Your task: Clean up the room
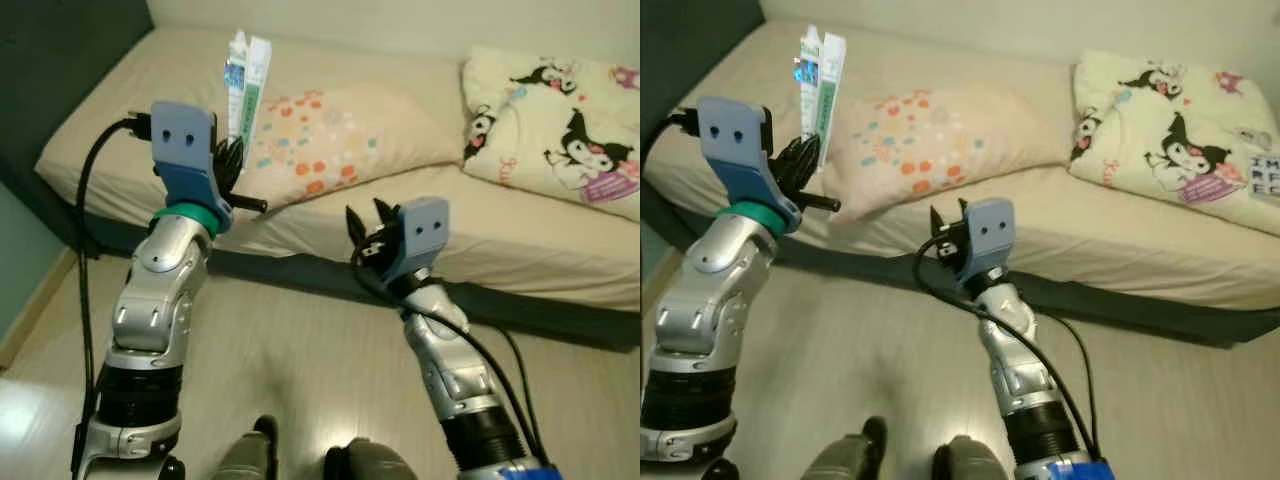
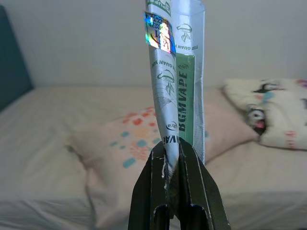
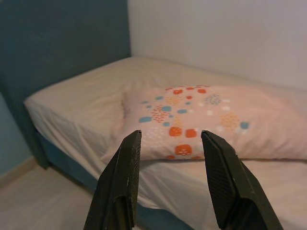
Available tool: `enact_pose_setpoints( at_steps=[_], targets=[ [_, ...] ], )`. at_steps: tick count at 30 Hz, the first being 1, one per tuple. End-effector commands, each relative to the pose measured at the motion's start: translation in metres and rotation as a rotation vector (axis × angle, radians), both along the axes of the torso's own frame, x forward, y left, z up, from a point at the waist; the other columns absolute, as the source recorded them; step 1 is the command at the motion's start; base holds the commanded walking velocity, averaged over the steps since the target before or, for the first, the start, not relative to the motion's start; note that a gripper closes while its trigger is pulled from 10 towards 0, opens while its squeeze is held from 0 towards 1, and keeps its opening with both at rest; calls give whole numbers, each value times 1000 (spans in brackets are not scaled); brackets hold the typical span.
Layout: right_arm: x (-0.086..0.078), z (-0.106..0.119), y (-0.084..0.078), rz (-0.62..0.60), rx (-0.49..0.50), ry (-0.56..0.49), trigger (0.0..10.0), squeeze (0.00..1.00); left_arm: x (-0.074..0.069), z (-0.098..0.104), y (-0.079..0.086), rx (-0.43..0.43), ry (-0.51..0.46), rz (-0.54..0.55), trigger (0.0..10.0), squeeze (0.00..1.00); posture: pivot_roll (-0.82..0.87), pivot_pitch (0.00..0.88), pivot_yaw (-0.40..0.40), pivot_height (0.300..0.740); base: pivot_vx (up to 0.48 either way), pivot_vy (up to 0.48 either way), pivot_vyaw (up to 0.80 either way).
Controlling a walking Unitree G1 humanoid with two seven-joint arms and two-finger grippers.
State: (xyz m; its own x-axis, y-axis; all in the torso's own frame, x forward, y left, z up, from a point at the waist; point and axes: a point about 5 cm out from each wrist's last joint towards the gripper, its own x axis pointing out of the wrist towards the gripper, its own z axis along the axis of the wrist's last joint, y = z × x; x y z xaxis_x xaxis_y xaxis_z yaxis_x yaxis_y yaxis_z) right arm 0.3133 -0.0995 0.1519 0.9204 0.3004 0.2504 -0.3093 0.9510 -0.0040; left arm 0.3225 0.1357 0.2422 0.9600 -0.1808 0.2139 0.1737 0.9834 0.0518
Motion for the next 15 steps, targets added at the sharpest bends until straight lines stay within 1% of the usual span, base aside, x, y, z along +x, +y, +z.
enact_pose_setpoints(
  at_steps=[1,15],
  targets=[
    [-2,-6,3,13,16,25,10000,0,0,-3,3,-1,15,10,10000,0,-18,81,-11,740,0,0,775],
    [-3,-6,5,32,26,26,10000,0,0,-5,3,9,26,17,10000,0,-19,82,-8,740,0,0,775]
  ],
)
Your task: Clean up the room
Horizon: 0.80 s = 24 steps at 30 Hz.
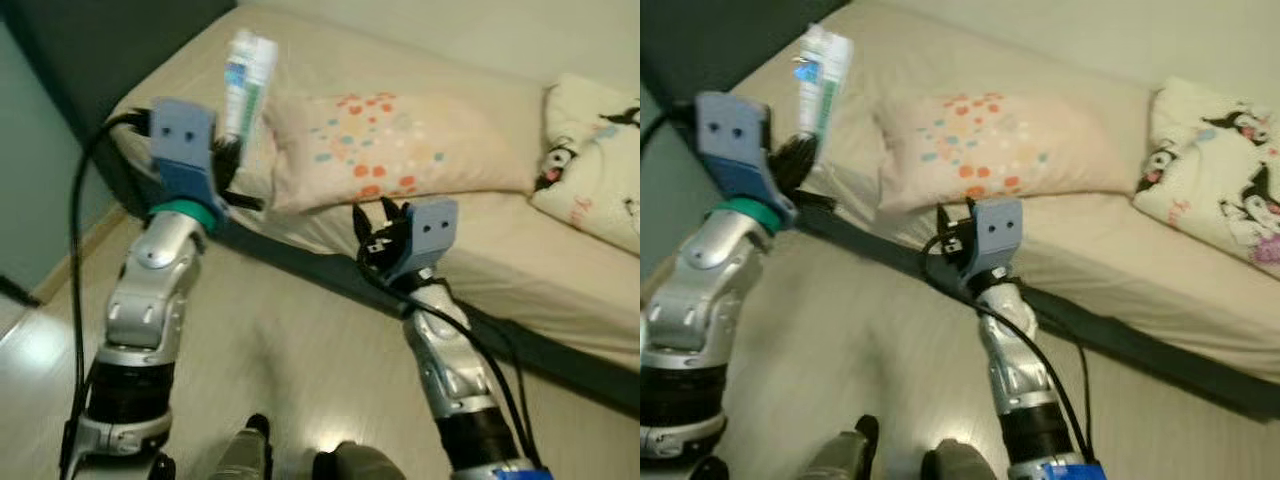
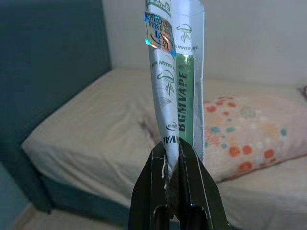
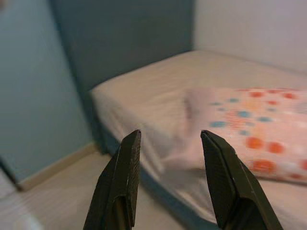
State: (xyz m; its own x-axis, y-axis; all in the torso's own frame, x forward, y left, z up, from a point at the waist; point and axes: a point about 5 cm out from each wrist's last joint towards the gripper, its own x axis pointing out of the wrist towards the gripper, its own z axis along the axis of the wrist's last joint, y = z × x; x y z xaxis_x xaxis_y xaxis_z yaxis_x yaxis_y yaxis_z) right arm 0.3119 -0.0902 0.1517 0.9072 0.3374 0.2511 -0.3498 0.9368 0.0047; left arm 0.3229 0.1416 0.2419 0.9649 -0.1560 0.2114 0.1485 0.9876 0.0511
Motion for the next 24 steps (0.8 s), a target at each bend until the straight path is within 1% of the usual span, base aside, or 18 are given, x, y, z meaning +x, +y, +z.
enact_pose_setpoints(
  at_steps=[1,7,8,9,10,11,12,13,14,15,16,18,19,20,21,22,24],
  targets=[
    [-1,-6,-3,-6,17,24,10000,0,0,-5,-2,11,26,-8,10000,0,-19,82,-8,740,0,0,769],
    [-2,-7,-1,11,10,29,10000,0,1,-10,0,22,41,5,10000,0,-18,82,-9,740,0,0,766],
    [-3,-10,1,19,6,38,10000,0,1,-16,1,31,61,17,10000,0,-17,82,-10,740,0,0,763],
    [-3,-10,1,19,6,38,10000,0,1,-16,1,31,61,17,10000,0,-17,82,-10,740,0,0,763],
    [-4,-17,1,16,-10,68,10000,0,1,-32,6,55,105,39,10000,0,-16,81,-11,740,0,0,763],
    [-4,-17,1,16,-10,68,10000,0,1,-32,6,55,105,39,10000,0,-16,81,-11,740,0,0,763],
    [-4,-23,1,12,-22,90,10000,0,1,-43,9,73,135,53,10000,0,-16,81,-11,740,0,0,763],
    [-4,-23,1,12,-22,90,10000,0,1,-43,9,73,135,53,10000,0,-16,81,-11,740,0,0,763],
    [-6,-33,-2,-7,-47,128,10000,0,-3,-67,16,101,202,79,10000,0,-15,82,-12,740,0,0,763],
    [-6,-33,-2,-7,-47,128,10000,0,-3,-67,16,101,202,79,10000,0,-15,82,-12,740,0,0,763],
    [-8,-42,-5,-19,-63,155,10000,0,-8,-88,21,122,263,99,10000,0,-16,82,-12,740,0,0,756],
    [-8,-42,-5,-19,-63,155,10000,0,-8,-88,21,122,263,99,10000,0,-16,82,-12,740,0,0,756],
    [-10,-48,-7,-28,-74,173,10000,0,-14,-105,25,138,313,111,10000,0,-15,84,-13,740,0,0,763],
    [-10,-48,-7,-28,-74,173,10000,0,-14,-105,25,138,313,111,10000,0,-15,84,-13,740,0,0,763],
    [-11,-52,-9,-30,-78,183,10000,0,-20,-119,28,149,358,122,10000,0,-15,84,-13,740,0,0,763],
    [-12,-51,-8,-25,-74,181,10000,0,-22,-127,28,157,380,127,10000,0,-18,84,-12,740,0,0,763],
    [-12,-51,-8,-21,-72,178,10000,0,-24,-130,28,162,391,128,10000,0,-18,84,-12,740,0,0,759]
  ],
)
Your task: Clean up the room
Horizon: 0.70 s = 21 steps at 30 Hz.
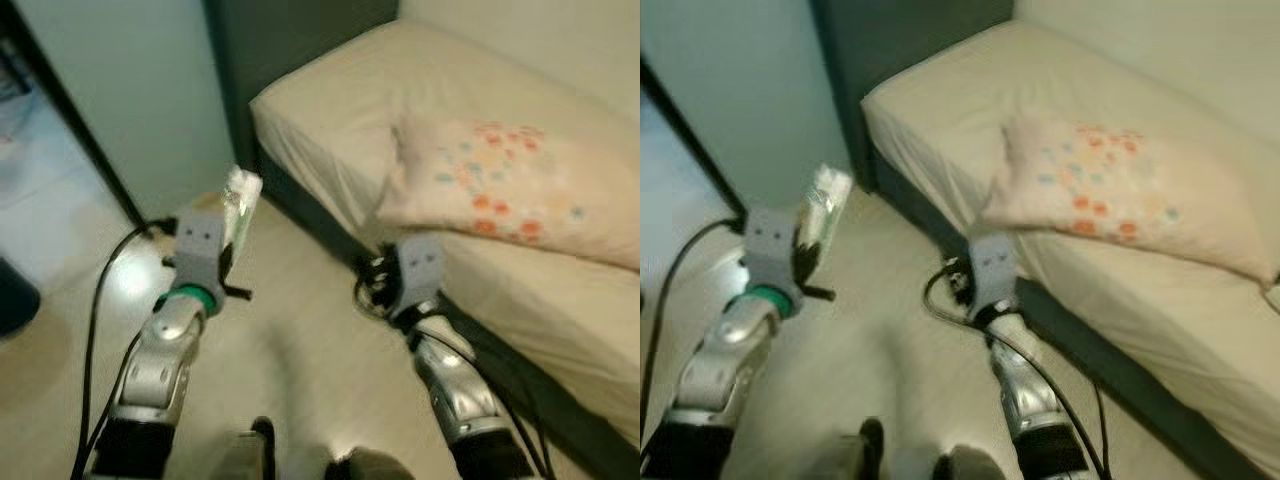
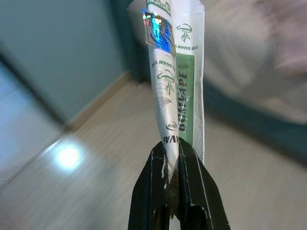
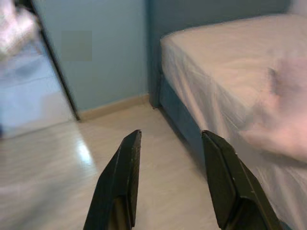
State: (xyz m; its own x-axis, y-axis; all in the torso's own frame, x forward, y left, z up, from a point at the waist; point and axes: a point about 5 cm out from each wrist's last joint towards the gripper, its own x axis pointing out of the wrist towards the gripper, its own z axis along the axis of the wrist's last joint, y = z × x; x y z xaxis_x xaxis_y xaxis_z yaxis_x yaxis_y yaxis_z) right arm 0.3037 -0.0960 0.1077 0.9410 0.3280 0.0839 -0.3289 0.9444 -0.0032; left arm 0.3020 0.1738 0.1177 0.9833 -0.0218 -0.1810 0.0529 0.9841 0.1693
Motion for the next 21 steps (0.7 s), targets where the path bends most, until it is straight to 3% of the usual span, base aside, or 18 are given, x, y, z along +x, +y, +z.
enact_pose_setpoints(
  at_steps=[1,21],
  targets=[
    [-3,-7,-2,1,-6,21,10000,0,-3,-6,-4,2,10,-9,10000,0,-18,84,-12,740,0,0,756],
    [-2,-1,7,44,25,-8,10000,0,5,1,0,30,-45,9,10000,0,-10,76,-9,740,0,0,759]
  ],
)
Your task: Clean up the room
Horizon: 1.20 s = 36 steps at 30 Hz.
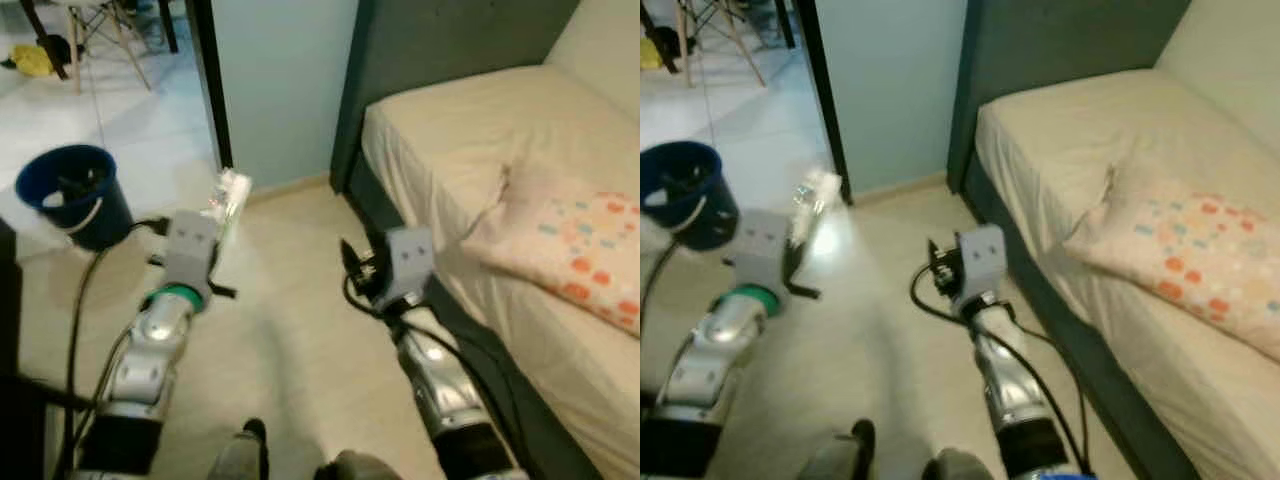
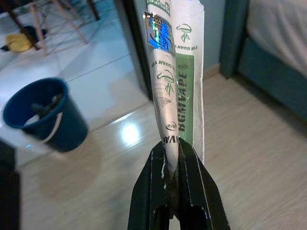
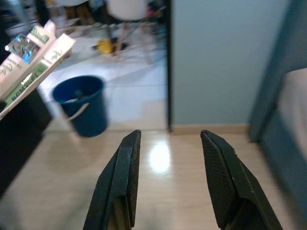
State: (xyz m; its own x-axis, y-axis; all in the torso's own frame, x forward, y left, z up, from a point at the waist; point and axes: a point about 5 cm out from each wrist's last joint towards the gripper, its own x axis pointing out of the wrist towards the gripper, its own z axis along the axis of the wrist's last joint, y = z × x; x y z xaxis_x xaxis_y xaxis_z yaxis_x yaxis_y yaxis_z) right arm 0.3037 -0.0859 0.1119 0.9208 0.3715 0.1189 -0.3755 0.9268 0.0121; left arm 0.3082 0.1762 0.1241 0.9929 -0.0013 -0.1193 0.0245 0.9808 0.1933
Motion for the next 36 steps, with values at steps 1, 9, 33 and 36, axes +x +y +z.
enact_pose_setpoints(
  at_steps=[1,9,33,36],
  targets=[
    [-2,-5,-3,-5,-2,20,10000,0,-1,-5,-3,8,18,-8,10000,0,-10,76,-9,740,0,0,756],
    [-2,-3,-2,-5,18,14,10000,0,0,-3,-2,15,-3,-1,10000,0,-10,81,-7,740,0,0,750],
    [-2,-1,1,21,30,1,10000,0,2,-2,0,35,-28,9,10000,0,-10,85,-8,740,466,0,205],
    [-2,-1,1,23,28,2,10000,0,2,-2,0,37,-29,8,10000,0,-10,84,-7,740,465,0,0]
  ],
)
